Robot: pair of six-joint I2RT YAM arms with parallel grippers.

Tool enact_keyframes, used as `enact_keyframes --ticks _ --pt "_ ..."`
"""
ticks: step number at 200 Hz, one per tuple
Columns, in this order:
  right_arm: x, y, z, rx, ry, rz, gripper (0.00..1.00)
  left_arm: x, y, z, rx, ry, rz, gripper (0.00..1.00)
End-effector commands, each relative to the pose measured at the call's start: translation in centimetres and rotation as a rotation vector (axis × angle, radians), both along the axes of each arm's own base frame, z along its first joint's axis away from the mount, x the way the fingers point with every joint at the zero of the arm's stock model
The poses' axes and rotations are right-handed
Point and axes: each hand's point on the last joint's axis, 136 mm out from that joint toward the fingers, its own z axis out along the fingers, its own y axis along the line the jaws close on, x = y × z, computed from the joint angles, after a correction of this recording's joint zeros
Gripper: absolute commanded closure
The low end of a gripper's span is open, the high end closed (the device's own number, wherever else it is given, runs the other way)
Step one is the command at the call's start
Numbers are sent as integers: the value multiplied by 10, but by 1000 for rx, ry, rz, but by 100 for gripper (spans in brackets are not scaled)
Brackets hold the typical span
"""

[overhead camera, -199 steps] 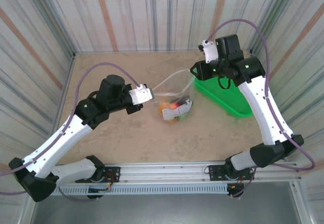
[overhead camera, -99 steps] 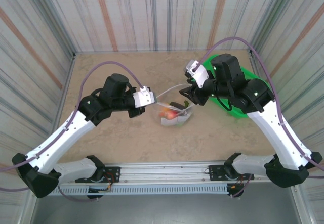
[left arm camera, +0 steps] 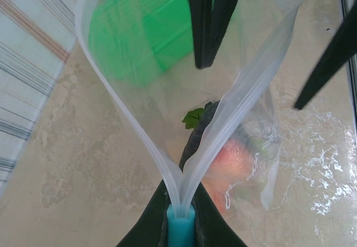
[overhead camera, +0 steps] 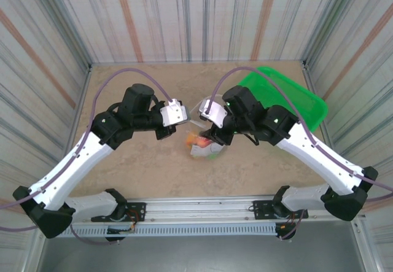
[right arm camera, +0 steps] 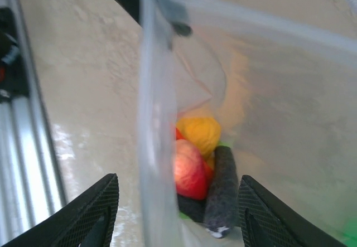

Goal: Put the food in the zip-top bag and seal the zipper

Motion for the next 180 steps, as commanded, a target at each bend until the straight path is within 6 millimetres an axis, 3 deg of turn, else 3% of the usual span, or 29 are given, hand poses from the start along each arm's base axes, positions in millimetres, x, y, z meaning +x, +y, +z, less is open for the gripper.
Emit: enact_keyframes --ticks 1,10,25,53,67,83,91,135,149,166,180 --pt "37 -9 -5 -108 -195 -94 43 -8 -1 8 -10 27 -22 100" --pt "49 -15 -10 -175 -233 -129 46 -9 -1 8 -8 25 -23 100" --pt "61 -19 -12 -250 -257 -162 61 -11 1 8 4 22 -29 100" --pt "46 -5 4 -169 -219 -62 78 -11 3 2 34 31 -35 100" --pt "34 2 10 -112 -163 4 78 -9 1 0 20 29 -27 100" --pt "24 11 6 -100 -91 79 64 -13 -5 0 -8 39 -64 100" --pt "22 16 4 -104 -79 95 62 -13 -7 2 -21 45 -68 100" --pt "25 34 14 -55 -89 129 74 -13 -12 7 -47 51 -77 100" --pt "19 37 21 -22 -73 162 84 -12 -11 7 -45 46 -70 90" --pt "20 33 26 -12 -68 150 97 -6 -9 11 -72 28 -30 70" --pt "26 25 29 11 -57 113 100 1 -5 19 -155 30 26 54"
